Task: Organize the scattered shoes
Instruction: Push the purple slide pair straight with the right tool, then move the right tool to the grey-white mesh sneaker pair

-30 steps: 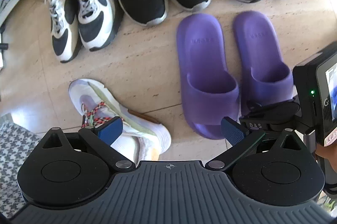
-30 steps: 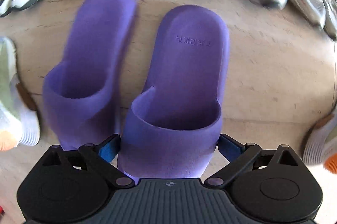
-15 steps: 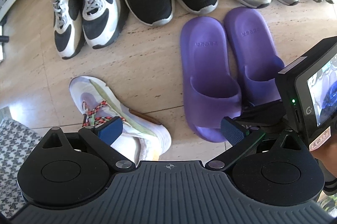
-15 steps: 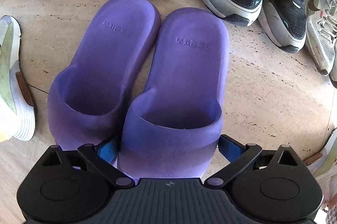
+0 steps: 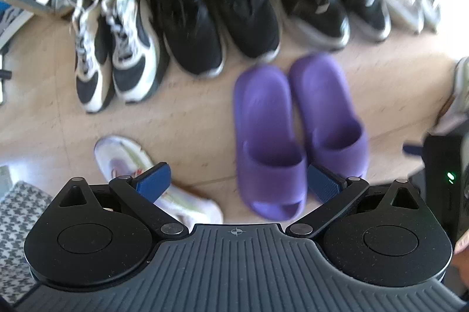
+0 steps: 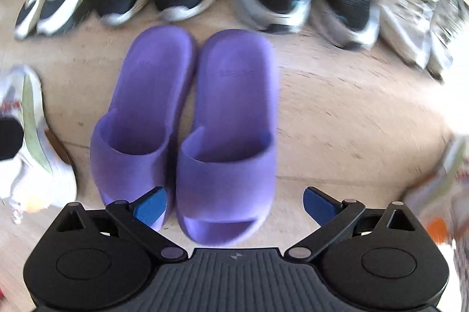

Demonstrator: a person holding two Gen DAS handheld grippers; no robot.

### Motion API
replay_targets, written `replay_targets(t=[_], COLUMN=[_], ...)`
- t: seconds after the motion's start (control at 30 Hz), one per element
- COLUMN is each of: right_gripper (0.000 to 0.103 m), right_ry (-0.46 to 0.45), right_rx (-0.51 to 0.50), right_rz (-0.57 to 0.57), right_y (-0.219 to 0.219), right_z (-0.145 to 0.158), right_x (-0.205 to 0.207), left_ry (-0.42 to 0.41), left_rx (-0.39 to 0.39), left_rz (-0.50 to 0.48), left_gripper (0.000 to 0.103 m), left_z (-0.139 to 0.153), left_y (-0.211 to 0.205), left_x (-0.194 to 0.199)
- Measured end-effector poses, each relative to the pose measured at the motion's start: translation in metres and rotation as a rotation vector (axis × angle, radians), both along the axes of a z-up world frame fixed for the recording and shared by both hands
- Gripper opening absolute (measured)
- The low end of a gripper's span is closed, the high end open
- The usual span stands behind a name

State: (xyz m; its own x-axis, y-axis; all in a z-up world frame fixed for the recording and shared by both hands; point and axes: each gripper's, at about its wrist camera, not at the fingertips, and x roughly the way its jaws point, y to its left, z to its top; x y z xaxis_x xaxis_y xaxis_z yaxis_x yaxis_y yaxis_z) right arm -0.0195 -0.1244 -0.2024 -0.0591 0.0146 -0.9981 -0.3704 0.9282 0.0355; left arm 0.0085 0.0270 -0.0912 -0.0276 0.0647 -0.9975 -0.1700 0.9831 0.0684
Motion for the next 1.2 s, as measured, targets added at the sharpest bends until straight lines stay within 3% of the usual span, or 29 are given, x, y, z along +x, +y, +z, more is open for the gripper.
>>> replay_targets(t=[0.1,0.23,0.33,0.47,0.67,0.87,0.97,1.07,1.2], right_gripper=[0.1,0.1,0.099,0.1,0.1,0.095,0.086,0.067,0.047], right_ry=[0.026,0.054,0.026,-0.051,-0.194,-0.242,-0.211,-0.135,-0.078], right_rx=[0.055,0.152,0.2,0.24,0.257,0.283,0.295,0.314,0.374], right_rz=[-0.157,-0.454,-0.565,-0.623,-0.618,-0.524,-0.527,-0.551,-0.496], right_y=[-0.023,-0.062,-0.078,-0.089,-0.098,-0.098,-0.105,-0.103,-0.086], right_z=[0.023,0.051,0.076,0.114,0.155,0.148,0.129,0.113,0.106], right_x=[0.001,-0.002,-0.012,-0.025,-0.045,-0.043,-0.037,-0.032,-0.027], left_ry=[-0.06,-0.086,-0.095,-0.128,-0.15,-0.115,-0.076,-0.044,-0.051], left_rx=[-0.022,-0.039,-0.054,-0.081,-0.105,-0.054,-0.034,-0.026,-0.01], left_rz=[0.025,0.064,0.1,0.128,0.104,0.143,0.145,0.144,0.135], left_gripper=[0.102,0.102,0.102,0.102,0.102,0.102,0.102,0.102,0.102], left_z=[0.021,0.036,0.043,0.054,0.068,0.054,0.04,0.03,0.041], left_y=[0.003,0.011,0.016,0.013,0.003,0.011,0.012,0.016,0.019], left_x=[0.003,0.003,0.004,0.007,-0.004,-0.007,-0.009,-0.012,-0.021])
